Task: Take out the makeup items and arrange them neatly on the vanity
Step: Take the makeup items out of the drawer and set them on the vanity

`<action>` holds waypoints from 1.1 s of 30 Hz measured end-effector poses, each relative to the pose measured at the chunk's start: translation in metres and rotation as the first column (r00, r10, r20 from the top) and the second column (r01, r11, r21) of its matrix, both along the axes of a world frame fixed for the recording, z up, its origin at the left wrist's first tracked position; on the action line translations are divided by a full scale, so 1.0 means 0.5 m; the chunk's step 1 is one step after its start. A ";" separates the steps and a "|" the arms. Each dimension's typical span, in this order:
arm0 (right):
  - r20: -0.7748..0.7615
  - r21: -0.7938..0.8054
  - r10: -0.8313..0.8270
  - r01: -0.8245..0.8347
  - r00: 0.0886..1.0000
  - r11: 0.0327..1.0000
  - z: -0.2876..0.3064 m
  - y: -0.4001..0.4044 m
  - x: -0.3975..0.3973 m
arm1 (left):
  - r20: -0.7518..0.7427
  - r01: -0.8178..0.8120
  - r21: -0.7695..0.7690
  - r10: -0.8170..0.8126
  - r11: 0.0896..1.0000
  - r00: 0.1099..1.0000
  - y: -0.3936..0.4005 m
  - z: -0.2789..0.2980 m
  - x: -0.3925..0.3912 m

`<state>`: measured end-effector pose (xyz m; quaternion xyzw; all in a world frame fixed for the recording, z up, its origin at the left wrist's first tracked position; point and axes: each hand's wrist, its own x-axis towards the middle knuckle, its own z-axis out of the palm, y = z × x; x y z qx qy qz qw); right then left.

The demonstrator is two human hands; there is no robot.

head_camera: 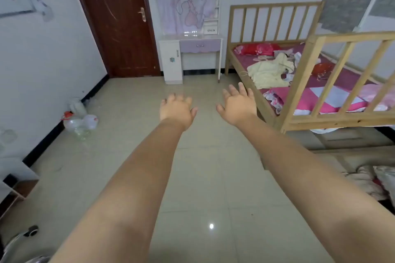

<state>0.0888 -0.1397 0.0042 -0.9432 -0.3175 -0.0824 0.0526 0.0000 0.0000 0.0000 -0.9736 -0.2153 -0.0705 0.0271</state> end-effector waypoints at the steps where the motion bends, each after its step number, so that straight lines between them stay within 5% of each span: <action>1: -0.023 -0.029 -0.016 0.015 1.000 0.999 -0.016 0.013 0.015 | -0.046 -0.017 -0.012 0.016 1.000 0.999 0.011 -0.017 0.017; 11: -0.132 -0.141 -0.017 -0.001 0.991 0.990 -0.156 0.225 0.408 | -0.187 -0.048 -0.065 0.035 0.997 0.982 0.234 -0.141 0.405; 33: -0.114 -0.076 -0.012 0.004 0.993 0.997 -0.088 1.035 1.338 | -0.063 -0.057 -0.033 0.055 0.998 0.996 1.039 -0.072 1.313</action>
